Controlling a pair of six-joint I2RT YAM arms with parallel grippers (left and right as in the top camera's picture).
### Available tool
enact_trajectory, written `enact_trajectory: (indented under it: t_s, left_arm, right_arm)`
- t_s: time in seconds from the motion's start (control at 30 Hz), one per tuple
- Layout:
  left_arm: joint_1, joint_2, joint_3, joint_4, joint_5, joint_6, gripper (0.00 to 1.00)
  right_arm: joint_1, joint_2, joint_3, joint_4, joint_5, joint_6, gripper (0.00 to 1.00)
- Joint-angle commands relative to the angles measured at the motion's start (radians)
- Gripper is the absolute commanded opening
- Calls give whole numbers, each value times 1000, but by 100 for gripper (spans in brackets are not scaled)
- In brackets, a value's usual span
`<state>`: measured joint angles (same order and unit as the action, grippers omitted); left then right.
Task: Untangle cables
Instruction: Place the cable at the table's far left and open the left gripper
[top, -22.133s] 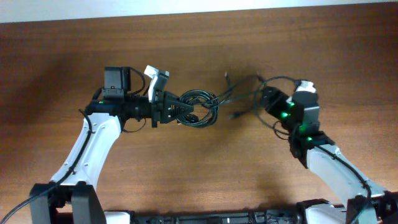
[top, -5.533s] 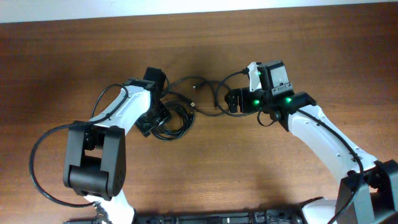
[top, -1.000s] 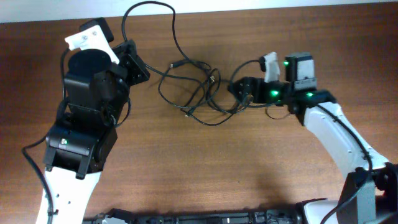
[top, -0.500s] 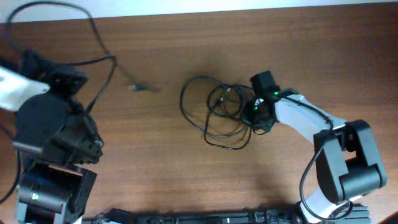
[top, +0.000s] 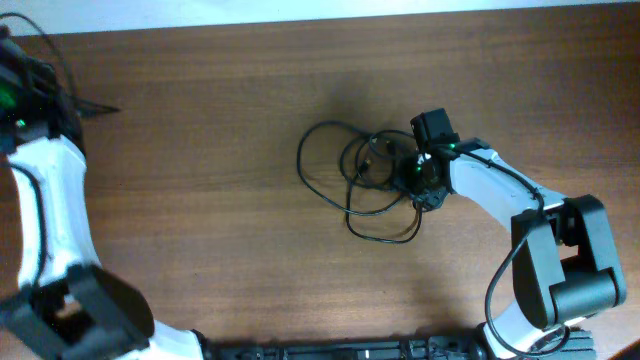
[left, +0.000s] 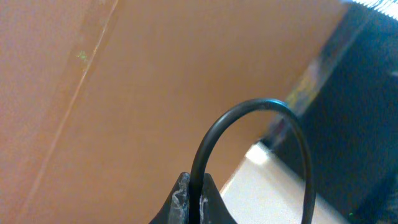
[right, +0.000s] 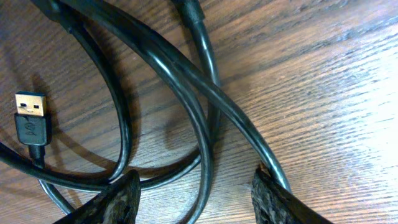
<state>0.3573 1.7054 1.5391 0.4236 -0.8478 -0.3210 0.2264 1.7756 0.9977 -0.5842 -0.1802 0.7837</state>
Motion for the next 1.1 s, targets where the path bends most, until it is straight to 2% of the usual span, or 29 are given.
enact_trajectory:
  t_s: [0.0,0.07,0.13,0.17,0.2,0.27,0.33,0.37,0.6,0.7,0.73,0.8,0.83,0.9,0.93,0.97,1.0,1.07]
  left_arm:
    - [73,150,193,-143,72,23,0]
    - [94,158,205,-211,73,24,0]
    - [121,157,205,-264,74,21,0]
    - [130,157,205,-296,74,13,0]
    - [152,157,205,-367,74,-67,0]
    - [185,159,205,-415,119,-138,0]
    - [224,185,205,-406,317,-139,0]
    - [228,201,205,-402,344,-139,0]
    - [226,559,205,-328,347,-138,0]
    - [227,642,205,-433,348,-138,1]
    - [227,642,205,-479,348,-138,8]
    - [227,642,205,-517,347,-134,57]
    - [227,642,233,-615,348,-135,99]
    - [220,640,362,-825,376,-135,99]
    - [219,638,505,-975,433,-135,99]
    - [219,637,617,-1062,491,-135,99]
    - [219,637,822,-1206,629,-135,99]
    - [219,637,1083,-1378,691,-135,99]
  right_arm:
    - [-3,13,-12,-4,27,-2,58]
    - [-3,13,-12,-3,27,-2,59]
    - [-3,13,-12,-3,27,-2,67]
    - [-3,13,-12,-3,27,-2,77]
    - [-3,13,-12,-3,27,-2,100]
    - [-3,13,-12,-3,27,-2,98]
    - [-3,13,-12,-3,27,-2,98]
    - [-3,13,-12,-3,27,-2,98]
    - [-3,13,-12,-3,27,-2,98]
    - [-3,13,-12,-3,27,-2,98]
    - [-3,13,-12,-3,27,-2,99]
    - [-3,13,-12,-3,27,-2,98]
    - [-3,13,-12,-3,27,-2,98]
    - [-3,13,-12,-3,27,-2,98]
    - [-3,13,-12,-3,27,-2,98]
    - [-3,13,-12,-3,27,-2,99]
    - [-3,13,-12,-3,27,-2,98]
    - [-3,13,-12,-3,27,-2,98]
